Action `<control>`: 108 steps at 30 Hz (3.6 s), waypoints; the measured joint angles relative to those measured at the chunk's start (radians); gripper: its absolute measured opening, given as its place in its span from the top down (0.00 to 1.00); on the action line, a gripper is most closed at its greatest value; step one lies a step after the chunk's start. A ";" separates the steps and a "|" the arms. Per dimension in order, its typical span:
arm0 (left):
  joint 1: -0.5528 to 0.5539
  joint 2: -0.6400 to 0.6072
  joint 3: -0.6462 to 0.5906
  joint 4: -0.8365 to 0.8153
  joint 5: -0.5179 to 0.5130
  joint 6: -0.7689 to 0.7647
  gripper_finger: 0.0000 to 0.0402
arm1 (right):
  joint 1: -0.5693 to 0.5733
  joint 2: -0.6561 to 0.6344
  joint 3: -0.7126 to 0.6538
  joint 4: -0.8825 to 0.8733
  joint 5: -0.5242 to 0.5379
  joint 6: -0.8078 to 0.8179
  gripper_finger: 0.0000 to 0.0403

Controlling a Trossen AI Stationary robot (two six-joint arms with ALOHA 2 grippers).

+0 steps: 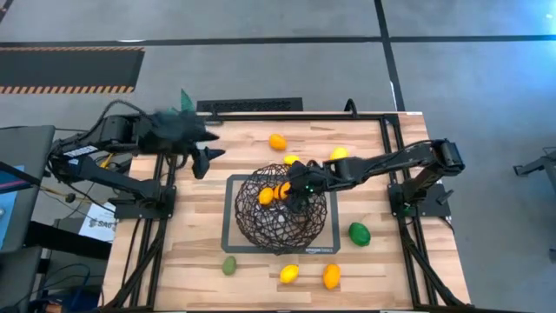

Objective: Build produce basket
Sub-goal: Put the left lime into the basket

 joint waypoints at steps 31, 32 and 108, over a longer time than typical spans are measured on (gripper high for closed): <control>-0.703 0.651 -0.065 -0.085 0.207 -1.708 0.49 | -0.009 -0.149 0.677 -0.730 0.176 -0.601 0.51; -0.703 0.672 -0.047 -0.081 0.223 -1.717 0.49 | -0.009 -0.149 0.677 -0.732 0.176 -0.604 0.51; -0.626 0.510 0.381 -0.337 -0.807 -0.902 0.78 | 0.018 -0.147 0.677 -0.346 -0.089 -0.706 0.60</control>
